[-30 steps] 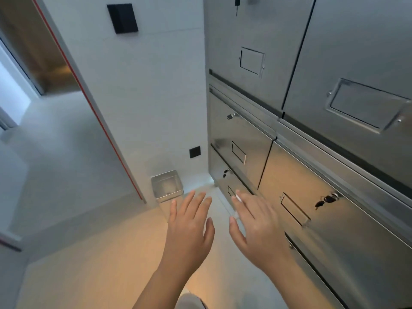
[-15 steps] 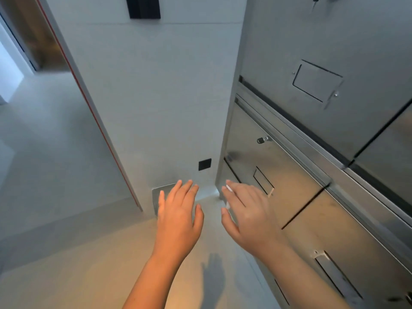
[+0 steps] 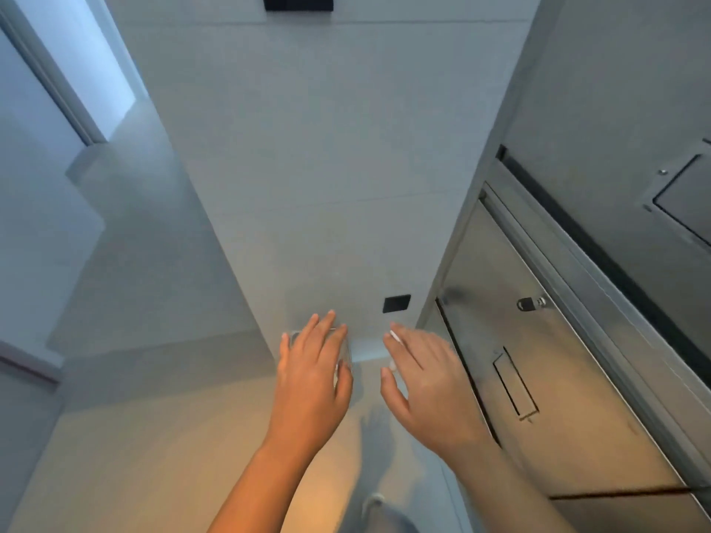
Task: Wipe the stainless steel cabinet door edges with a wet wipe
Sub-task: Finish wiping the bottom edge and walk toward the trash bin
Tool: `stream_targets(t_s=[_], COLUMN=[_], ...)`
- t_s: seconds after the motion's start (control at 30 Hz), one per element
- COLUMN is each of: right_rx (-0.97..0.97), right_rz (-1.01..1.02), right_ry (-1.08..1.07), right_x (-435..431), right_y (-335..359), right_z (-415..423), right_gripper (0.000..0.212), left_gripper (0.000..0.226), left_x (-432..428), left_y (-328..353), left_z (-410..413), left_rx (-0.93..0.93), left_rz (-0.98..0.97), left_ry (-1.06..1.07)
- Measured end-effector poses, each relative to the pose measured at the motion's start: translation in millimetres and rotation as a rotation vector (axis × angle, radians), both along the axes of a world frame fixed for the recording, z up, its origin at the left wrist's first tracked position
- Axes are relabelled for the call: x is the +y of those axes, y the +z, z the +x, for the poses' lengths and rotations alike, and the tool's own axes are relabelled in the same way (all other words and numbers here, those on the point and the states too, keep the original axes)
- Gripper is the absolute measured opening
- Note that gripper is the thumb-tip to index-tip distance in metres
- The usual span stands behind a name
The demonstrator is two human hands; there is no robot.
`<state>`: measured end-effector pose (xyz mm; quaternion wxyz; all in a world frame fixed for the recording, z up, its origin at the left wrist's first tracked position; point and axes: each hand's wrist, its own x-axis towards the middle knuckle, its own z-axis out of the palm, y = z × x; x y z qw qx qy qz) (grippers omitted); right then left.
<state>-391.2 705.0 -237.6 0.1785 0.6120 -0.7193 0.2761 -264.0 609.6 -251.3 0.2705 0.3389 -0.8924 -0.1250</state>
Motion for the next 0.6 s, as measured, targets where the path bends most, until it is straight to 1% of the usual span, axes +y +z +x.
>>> stream_targets(t_s=[0.07, 0.17, 0.3, 0.37, 0.53, 0.6], right_rx=[-0.014, -0.009, -0.009, -0.008, -0.032, -0.041], right_rz=[-0.019, -0.027, -0.009, 0.022, 0.083, 0.126], right_ry=[0.046, 0.107, 0.162, 0.177, 0.166, 0.176], right_x=[-20.5, -55.1, -106.2, -131.5, -181.8, -196.9], right_y=[-7.1, -22.0, -44.3, -59.2, -117.1, -142.4], right_z=[-19.5, -46.4, -75.3, -84.2, -88.8, -90.6], right_gripper=[0.035, 0.035, 0.035, 0.035, 0.032, 0.033], left_gripper=[0.04, 0.043, 0.056, 0.057, 0.056, 0.051], left_x=[-13.9, -35.9, -79.8, -104.2, -153.1, -169.7], left_y=[-1.4, -12.9, -36.9, -51.0, -106.1, -131.4], left_z=[-13.3, -28.1, -39.3, -44.3, -55.8, -56.8], left_rx=[-0.003, -0.039, -0.153, -0.182, -0.186, -0.171], left_rz=[-0.002, -0.004, -0.036, -0.022, 0.014, 0.022], left_ry=[0.044, 0.081, 0.045, 0.056, 0.046, 0.049])
